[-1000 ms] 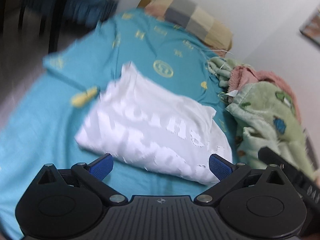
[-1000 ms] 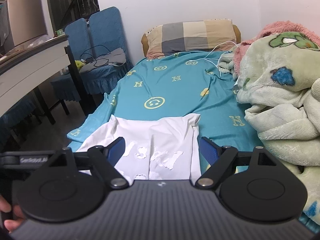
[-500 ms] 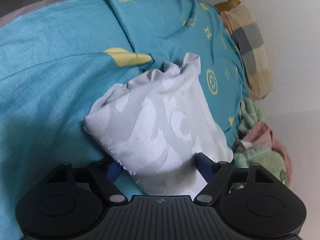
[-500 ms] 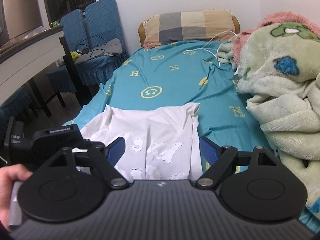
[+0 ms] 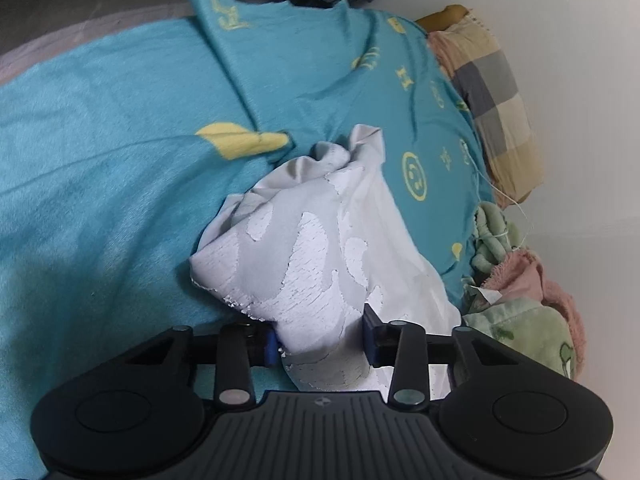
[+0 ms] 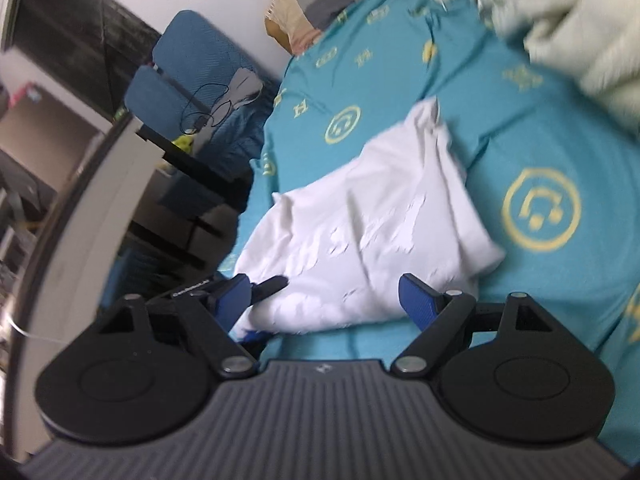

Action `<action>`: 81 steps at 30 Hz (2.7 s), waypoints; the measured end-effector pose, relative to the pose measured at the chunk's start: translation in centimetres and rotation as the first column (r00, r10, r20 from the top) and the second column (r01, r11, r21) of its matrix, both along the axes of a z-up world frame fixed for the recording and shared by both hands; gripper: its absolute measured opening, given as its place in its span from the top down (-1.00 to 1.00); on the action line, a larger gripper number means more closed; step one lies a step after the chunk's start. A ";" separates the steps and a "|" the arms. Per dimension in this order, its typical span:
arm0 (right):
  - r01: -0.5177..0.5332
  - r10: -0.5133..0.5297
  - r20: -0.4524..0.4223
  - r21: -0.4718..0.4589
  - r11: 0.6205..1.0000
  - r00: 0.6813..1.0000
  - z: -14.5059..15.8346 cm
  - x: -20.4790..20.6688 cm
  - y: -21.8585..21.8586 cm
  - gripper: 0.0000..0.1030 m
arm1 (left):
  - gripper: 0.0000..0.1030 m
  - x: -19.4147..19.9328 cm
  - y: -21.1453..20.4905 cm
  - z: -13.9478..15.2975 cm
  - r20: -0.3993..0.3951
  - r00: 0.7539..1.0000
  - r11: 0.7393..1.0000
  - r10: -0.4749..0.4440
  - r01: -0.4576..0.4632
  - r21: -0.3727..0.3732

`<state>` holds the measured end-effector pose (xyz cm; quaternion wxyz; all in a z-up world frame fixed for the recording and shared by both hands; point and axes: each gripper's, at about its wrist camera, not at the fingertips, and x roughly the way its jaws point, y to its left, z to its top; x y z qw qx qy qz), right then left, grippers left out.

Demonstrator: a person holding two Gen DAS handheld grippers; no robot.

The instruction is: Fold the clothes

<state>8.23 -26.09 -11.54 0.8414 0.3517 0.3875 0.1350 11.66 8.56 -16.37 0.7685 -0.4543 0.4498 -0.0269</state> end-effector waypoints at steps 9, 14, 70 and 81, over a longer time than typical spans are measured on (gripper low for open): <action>0.066 0.003 -0.141 0.479 0.875 0.990 -5.0 0.8 -0.4 -0.65 | 0.52 -0.1 -1.1 3.6 0.123 0.992 1.000 -0.023 0.025 -0.017; 0.164 0.002 -0.255 0.625 0.763 0.967 -8.5 1.8 1.8 -0.65 | 0.52 -0.7 -0.4 3.5 0.120 0.993 0.998 -0.013 0.020 -0.055; 0.553 -0.543 0.424 0.112 0.826 0.725 23.2 2.1 -36.6 0.56 | 0.54 14.2 -44.4 25.9 0.448 0.764 0.796 -0.465 0.582 -0.166; 0.543 -0.538 0.086 -0.060 0.837 0.839 9.7 -1.7 -35.8 0.56 | 0.48 9.4 -43.9 13.0 0.344 0.623 0.703 -0.703 0.681 0.203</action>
